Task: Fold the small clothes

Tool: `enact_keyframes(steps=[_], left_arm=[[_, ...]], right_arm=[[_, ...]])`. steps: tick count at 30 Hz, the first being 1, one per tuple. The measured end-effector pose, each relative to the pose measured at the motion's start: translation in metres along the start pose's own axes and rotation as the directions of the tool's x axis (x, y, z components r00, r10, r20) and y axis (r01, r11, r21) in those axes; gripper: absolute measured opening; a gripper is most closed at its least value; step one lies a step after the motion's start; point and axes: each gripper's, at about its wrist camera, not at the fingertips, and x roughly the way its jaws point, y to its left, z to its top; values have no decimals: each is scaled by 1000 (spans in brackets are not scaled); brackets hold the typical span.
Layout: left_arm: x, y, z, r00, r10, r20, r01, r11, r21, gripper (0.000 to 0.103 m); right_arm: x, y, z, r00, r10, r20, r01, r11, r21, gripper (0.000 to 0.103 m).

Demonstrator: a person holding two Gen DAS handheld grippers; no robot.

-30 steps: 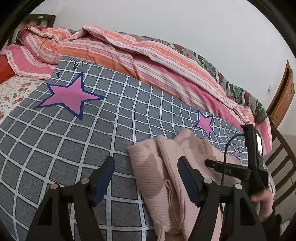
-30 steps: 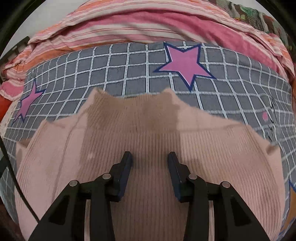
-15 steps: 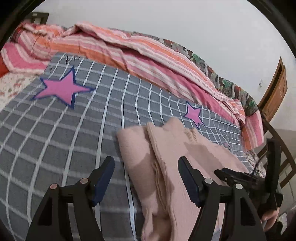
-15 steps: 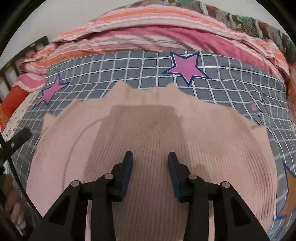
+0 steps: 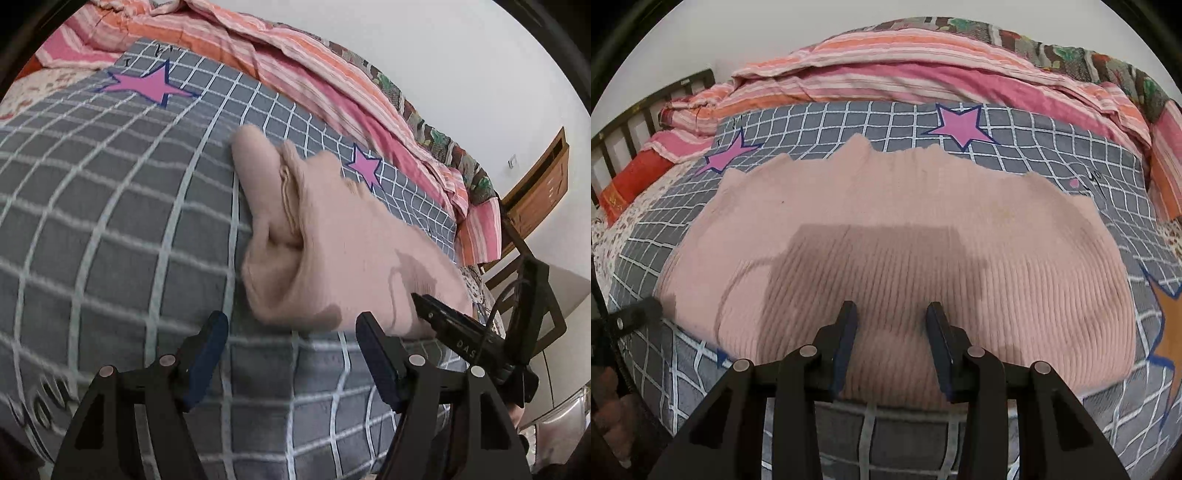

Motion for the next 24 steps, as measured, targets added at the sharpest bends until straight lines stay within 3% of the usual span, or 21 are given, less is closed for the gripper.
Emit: enact_keyframes(steps=[8,11,15,21,24], left_arm=[[17,-8,8,999,-31,38,32,999,-29,70],[29,-14,20,996,-41,77,43,999,-26,68],[43,-23,35,993,-10,120,11,1000,-7,67],[57,-23,59,987,60,151,-49,996,-79,49],[60,-29,67,978,141,156,-129,988,-84,34]], right_arm=[[-19,-2,-14,1000,18,3,-18,1000,2,39],[-39,-16,-16,998,64,25,-65,997,49,39],[-64,-44,-20,997,45,56,-50,994,101,39],[-87,-91,-30,998,9,66,-20,984,177,39],[-96,-117,-37,997,-15,74,-2,976,220,39]])
